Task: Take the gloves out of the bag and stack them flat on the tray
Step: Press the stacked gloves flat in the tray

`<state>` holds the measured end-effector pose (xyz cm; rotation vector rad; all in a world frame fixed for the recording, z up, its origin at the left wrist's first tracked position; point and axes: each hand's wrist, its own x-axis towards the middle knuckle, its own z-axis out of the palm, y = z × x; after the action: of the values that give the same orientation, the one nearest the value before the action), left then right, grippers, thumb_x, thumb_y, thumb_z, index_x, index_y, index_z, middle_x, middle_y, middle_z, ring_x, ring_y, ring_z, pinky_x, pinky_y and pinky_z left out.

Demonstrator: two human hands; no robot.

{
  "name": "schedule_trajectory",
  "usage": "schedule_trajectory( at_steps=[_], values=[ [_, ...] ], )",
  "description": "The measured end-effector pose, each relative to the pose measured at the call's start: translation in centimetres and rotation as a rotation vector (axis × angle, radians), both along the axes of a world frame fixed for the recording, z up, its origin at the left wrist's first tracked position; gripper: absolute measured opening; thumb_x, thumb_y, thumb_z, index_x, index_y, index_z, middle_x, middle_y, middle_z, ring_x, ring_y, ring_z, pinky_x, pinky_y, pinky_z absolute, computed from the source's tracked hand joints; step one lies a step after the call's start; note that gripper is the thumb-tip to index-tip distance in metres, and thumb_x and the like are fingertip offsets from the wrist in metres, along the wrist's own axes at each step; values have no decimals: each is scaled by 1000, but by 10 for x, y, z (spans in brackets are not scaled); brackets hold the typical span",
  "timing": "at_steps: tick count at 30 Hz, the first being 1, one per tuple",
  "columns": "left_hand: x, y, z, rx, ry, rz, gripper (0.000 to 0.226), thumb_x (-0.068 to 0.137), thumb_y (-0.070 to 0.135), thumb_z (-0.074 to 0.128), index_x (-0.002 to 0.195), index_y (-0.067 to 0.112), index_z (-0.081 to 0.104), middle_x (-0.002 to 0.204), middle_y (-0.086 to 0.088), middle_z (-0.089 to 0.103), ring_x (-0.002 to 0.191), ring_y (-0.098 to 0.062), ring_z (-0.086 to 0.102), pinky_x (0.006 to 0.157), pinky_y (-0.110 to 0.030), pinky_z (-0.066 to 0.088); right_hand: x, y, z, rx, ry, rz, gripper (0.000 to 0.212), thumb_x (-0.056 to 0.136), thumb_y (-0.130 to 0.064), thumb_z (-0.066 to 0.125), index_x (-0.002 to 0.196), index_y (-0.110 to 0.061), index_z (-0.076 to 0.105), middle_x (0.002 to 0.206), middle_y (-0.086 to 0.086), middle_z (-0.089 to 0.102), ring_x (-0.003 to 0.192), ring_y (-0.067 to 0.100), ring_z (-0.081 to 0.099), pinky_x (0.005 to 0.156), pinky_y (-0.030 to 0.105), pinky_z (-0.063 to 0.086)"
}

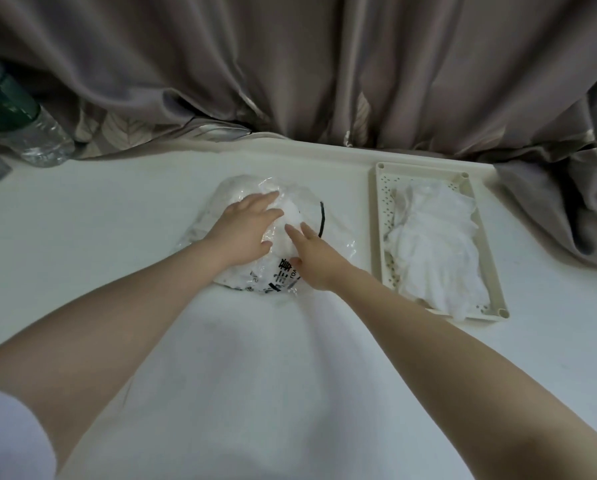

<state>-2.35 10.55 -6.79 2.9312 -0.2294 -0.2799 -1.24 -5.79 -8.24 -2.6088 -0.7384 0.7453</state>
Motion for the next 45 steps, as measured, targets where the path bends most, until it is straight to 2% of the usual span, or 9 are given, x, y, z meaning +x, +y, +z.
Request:
schedule_trajectory(
  at_steps=[6, 12, 16, 18, 22, 25, 33, 38, 45],
  values=[
    [1, 5, -3, -87, -31, -63, 67, 91, 25, 57, 148, 15, 24, 158, 4, 13, 142, -15, 24, 111, -30, 27, 8, 25, -6, 358, 144, -432, 65, 99, -8, 41, 151, -11, 4, 152, 12, 28, 129, 27, 44, 99, 31, 37],
    [2, 8, 4, -301, -42, -19, 59, 87, 19, 61, 141, 12, 38, 150, 1, 31, 124, -24, 48, 101, -39, 41, 19, 42, -2, 664, 448, -806, 52, 93, -12, 52, 141, -11, 33, 97, 5, 58, 63, 11, 53, 57, 22, 40],
    [2, 10, 0, -317, -33, -27, 60, 87, 18, 62, 141, 12, 37, 149, 1, 31, 120, -26, 51, 99, -40, 42, 20, 44, -3, 661, 339, -896, 6, 89, -12, 55, 83, -13, 56, 64, -5, 52, 56, 12, 44, 52, 22, 34],
    [2, 9, -3, -293, -15, -27, 61, 87, 17, 61, 143, 12, 34, 151, 1, 27, 121, -25, 50, 97, -40, 43, 21, 35, -6, 652, 248, -928, 24, 87, -10, 56, 64, -11, 53, 59, -3, 46, 55, 13, 38, 53, 22, 32],
    [3, 4, -6, -187, -27, -66, 62, 89, 13, 57, 144, 6, 30, 153, -6, 23, 128, -27, 43, 101, -36, 38, 22, 13, -1, 662, 97, -934, 22, 86, -10, 57, 81, 11, 61, 70, 6, 46, 64, 17, 37, 60, 26, 30],
    [3, -5, -3, -132, -41, -68, 61, 89, 12, 55, 144, 4, 30, 153, -8, 24, 133, -27, 37, 106, -35, 33, 20, -1, 5, 693, 144, -842, 18, 89, -7, 47, 72, -3, 50, 72, 7, 38, 66, 17, 32, 62, 29, 28],
    [6, -8, 3, 69, -20, 76, 53, 91, 27, 54, 137, 6, 38, 147, -8, 32, 128, -29, 38, 99, -38, 38, 19, -22, 35, 1573, 589, -1281, 29, 96, -6, 34, 72, -9, 51, 69, 4, 62, 69, 15, 58, 89, 34, 48],
    [3, -2, 4, 130, 59, 99, 53, 93, 29, 50, 140, 11, 36, 148, -10, 27, 131, -29, 34, 97, -36, 39, 16, -33, 44, 1830, 773, -1340, 38, 101, -20, 31, 63, -15, 36, 45, -2, 33, 40, 14, 32, 55, 22, 45],
    [-7, -25, 17, -27, -50, 107, 58, 88, 20, 59, 140, 18, 35, 157, -12, -4, 142, -30, 10, 112, -37, 19, -2, -25, 29, 633, 243, -759, 17, 87, -8, 53, 75, 5, 52, 69, 6, 38, 64, 23, 33, 59, 29, 31]
  ],
)
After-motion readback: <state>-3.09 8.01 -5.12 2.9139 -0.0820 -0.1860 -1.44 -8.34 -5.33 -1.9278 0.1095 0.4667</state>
